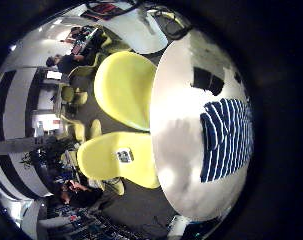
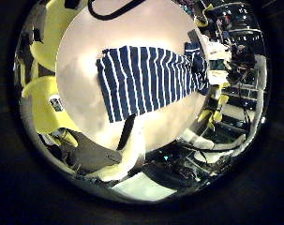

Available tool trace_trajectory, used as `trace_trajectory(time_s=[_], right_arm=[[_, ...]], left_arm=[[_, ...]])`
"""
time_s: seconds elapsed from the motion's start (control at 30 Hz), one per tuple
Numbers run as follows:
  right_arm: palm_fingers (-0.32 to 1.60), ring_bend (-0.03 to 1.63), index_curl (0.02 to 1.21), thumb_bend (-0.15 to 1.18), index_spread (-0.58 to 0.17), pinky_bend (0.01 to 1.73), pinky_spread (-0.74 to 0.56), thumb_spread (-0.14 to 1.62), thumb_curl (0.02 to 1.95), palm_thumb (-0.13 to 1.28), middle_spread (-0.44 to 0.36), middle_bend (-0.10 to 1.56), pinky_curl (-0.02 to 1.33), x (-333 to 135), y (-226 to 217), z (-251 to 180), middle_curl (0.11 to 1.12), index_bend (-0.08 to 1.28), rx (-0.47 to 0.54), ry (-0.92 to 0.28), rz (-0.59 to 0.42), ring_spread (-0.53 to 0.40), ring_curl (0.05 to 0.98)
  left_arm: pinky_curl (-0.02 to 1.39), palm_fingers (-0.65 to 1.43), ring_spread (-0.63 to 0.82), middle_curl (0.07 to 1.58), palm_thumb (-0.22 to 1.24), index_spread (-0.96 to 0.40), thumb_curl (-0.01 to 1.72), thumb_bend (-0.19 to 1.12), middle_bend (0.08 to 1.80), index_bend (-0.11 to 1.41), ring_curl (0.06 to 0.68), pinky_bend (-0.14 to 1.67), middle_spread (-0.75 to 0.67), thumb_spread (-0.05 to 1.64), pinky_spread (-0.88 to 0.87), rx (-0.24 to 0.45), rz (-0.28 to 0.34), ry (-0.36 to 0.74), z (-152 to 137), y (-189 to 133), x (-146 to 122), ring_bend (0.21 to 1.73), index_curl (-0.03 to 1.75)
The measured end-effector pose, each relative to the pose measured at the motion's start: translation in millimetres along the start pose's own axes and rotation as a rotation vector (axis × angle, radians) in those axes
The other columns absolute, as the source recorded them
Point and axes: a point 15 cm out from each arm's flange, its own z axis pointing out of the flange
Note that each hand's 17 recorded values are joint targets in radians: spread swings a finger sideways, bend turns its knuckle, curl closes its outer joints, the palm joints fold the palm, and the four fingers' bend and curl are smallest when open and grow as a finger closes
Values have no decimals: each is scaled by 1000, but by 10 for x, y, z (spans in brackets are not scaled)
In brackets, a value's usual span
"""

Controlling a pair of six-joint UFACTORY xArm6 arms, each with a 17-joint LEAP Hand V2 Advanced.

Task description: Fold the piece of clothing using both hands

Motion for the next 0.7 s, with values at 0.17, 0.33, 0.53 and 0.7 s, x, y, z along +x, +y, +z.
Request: trace_trajectory(time_s=[0.17,0.33,0.53,0.7], right_arm=[[236,946,425,-43,-320,609,289,1187,281,316,-203,473,687,143,515,-81,450,166,-136,-21,-5,-100,462],[183,861,406,-46,-286,597,316,1100,271,219,-113,464,659,152,878,257,439,183,-249,-74,5,-54,429],[140,787,384,-40,-232,612,393,988,275,134,-2,393,619,61,1096,757,406,162,-354,-149,-3,52,382],[114,777,350,-35,-195,629,432,936,284,101,77,363,590,-72,1147,1206,387,145,-442,-220,6,134,359]], left_arm=[[622,47,95,607,262,-74,317,-19,191,173,345,473,120,1164,66,-56,53,51,186,318,323,816,711],[584,82,122,549,264,-51,306,-19,190,175,324,435,141,1167,129,-78,83,82,558,515,568,783,635],[542,119,134,500,272,-41,299,-17,192,177,308,393,138,1173,157,-100,89,123,872,569,877,764,567],[519,137,138,472,280,-38,296,-17,187,177,296,377,136,1176,164,-110,93,136,925,565,931,746,528]])
